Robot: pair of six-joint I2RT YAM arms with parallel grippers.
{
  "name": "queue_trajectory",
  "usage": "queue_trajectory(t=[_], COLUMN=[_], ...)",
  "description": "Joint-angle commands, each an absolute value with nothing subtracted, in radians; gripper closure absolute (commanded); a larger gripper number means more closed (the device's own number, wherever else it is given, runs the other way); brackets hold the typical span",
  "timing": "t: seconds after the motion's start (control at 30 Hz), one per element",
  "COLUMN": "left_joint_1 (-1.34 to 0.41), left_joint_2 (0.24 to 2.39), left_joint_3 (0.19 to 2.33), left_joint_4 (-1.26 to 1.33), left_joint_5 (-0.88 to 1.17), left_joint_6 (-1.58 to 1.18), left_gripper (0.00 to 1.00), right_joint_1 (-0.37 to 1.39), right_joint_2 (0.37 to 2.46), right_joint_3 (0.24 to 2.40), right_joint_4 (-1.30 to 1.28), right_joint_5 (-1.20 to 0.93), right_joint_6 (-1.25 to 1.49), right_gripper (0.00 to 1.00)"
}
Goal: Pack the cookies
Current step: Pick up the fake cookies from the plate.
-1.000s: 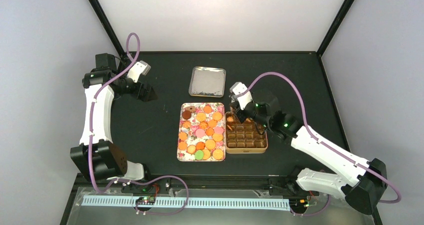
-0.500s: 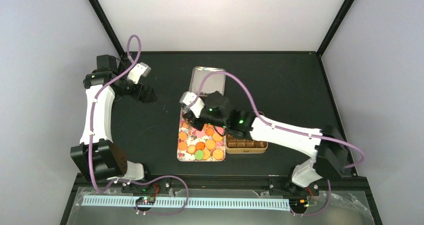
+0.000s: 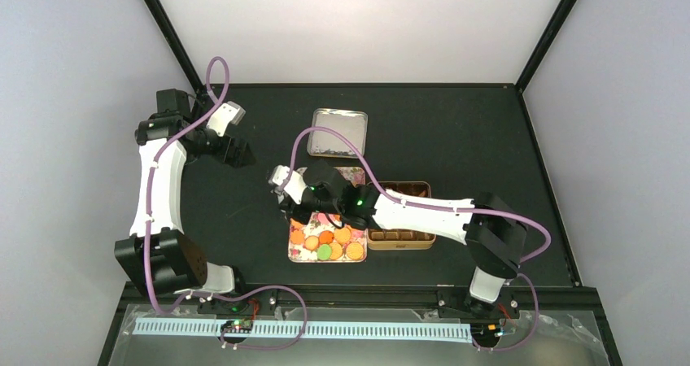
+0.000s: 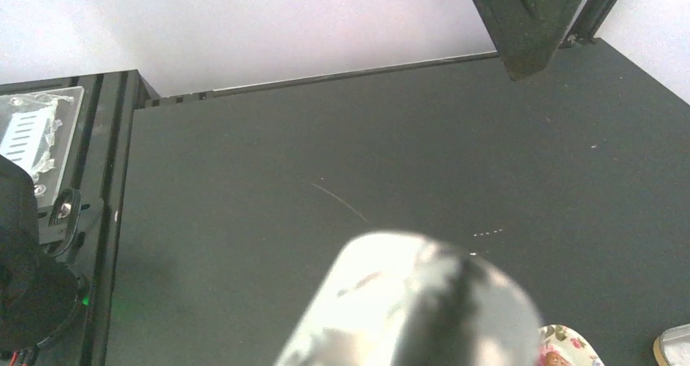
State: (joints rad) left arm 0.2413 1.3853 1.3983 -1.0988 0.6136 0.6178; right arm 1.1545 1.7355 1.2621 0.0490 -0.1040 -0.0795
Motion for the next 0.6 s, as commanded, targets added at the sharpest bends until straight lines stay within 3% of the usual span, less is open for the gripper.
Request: queue_trajectory(t=[0.0,0.57], left_joint_1=[0.250,0.249], left_joint_2=[1.355,1.360], left_joint_3=[1.402,1.406], left_joint_4=[-1.094,-1.090], left_joint_5=[0.606,0.606], left_joint_6=[0.626,0.623], left_gripper=[0.01,0.01], right_joint_1=[1.159,1.158], right_joint_2=[1.735,1.695], right_joint_3=[1.284,1.196], right_joint_4=[0.106,0.101], right_joint_5=[-0.069,-0.011], right_joint_6=[-0.084,-0.065], right_gripper=[0.74,0.70])
